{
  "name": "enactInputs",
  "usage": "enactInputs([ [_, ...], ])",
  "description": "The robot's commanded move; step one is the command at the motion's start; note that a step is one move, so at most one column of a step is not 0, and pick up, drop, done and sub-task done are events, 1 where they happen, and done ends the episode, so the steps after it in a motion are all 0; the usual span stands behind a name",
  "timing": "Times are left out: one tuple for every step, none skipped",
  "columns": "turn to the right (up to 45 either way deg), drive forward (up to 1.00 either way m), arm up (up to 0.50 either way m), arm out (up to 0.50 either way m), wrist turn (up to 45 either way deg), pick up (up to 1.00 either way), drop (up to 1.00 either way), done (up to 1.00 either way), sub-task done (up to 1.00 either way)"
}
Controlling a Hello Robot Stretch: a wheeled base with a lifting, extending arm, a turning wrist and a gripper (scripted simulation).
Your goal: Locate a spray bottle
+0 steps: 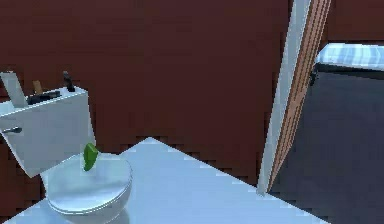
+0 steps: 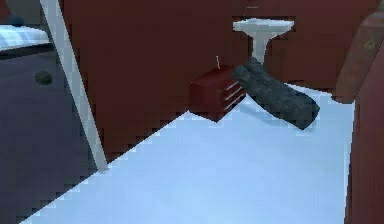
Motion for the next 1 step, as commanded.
enactInputs([
  [36.0, 0.00, 0.00, 0.00, 0.0, 0.00, 0.00, 0.00, 0.00],
])
